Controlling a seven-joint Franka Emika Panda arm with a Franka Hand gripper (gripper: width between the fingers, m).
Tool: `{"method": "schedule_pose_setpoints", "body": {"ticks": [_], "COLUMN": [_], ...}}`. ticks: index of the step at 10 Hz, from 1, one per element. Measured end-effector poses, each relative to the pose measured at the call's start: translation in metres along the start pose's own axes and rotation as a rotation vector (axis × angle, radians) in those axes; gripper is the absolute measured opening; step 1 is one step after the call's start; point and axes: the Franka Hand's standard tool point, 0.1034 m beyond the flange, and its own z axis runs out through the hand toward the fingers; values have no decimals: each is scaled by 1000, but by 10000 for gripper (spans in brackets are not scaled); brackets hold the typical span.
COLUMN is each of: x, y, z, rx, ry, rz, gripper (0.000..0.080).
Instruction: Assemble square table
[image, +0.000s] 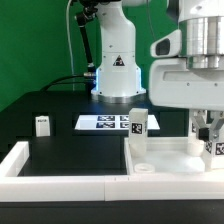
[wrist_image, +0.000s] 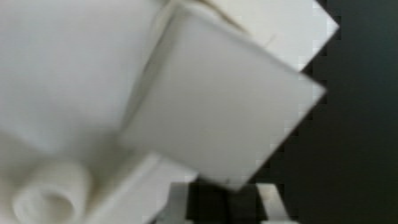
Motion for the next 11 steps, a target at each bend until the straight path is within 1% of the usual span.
{"method": "schedule_pose_setpoints", "body": {"ticks": [1,2,3,4,5,6,7,8,9,10,11], "x": [-3,-7,-7,-5,-4,-4,-8,-17,-21,-24,-33], "y": [-9,-19,-19,-16,-15,-14,-11,-11,-10,-5,1], "z": [-4,-9,-14,-13,-13,-13,-14,-14,-12,-6,4], "rx": [-42,-10,8,-2,-10,-6,11,1,-4,-5,-4], "ry": [-8,18,48,50,53,51,25,-16,-30,-23,-13], "rz": [-283,-290,-341,-438,-529,-529,-529,-535,-540,-542,-543], "gripper": [89,226,226,410,544,544,627,643,643,649,649]}}
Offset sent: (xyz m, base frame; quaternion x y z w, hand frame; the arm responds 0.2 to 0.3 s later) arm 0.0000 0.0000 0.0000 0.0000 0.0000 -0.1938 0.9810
